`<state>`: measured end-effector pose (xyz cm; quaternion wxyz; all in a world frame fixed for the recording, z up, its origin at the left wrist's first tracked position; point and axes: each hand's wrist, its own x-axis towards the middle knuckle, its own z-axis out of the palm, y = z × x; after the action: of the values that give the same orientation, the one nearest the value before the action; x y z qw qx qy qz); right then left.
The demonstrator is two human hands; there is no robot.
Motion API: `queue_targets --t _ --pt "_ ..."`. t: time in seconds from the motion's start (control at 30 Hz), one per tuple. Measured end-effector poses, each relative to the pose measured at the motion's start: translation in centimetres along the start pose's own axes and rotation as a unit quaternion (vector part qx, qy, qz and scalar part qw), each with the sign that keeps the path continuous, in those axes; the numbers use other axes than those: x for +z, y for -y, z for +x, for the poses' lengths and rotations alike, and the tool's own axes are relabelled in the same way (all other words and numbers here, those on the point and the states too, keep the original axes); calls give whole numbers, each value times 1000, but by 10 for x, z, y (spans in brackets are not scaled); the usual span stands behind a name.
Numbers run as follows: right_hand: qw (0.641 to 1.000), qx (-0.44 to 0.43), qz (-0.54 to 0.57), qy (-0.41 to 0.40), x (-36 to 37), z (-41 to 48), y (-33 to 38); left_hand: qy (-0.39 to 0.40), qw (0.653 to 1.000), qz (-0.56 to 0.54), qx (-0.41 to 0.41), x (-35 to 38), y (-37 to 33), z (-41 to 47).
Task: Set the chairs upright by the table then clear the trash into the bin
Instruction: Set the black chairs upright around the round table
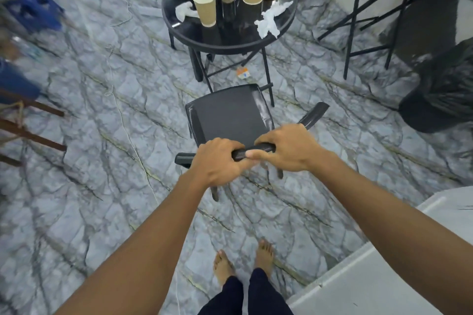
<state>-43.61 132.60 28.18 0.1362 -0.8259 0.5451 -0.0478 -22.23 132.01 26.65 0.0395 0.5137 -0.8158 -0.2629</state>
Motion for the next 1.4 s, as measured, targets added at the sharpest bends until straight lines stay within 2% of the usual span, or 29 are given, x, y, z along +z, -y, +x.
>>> queue_targets --t 0.2,0.5,0.67,0.8,0.93,1.17,1.4 --pt "999 24 -16 -14 -17 46 -34 -30 1000 5 3 -25 26 38" --pt "998 -47 -40 32 -18 81 -62 -41 999 25 21 -25 34 60" --pt "995 -77 -54 42 -39 97 -80 -82 996 33 -10 -20 13 67" --pt "997 -63 -34 42 -57 104 -119 -115 993 31 -21 -22 -26 90" --pt "997 -38 -54 40 -48 67 -143 -98 994 39 -2 8 -55 84" --pt "997 1 -47 -67 -12 12 -142 -99 989 84 74 25 -54 75" --pt "996 54 -26 -72 -22 24 -135 -82 988 76 107 1 -34 114"
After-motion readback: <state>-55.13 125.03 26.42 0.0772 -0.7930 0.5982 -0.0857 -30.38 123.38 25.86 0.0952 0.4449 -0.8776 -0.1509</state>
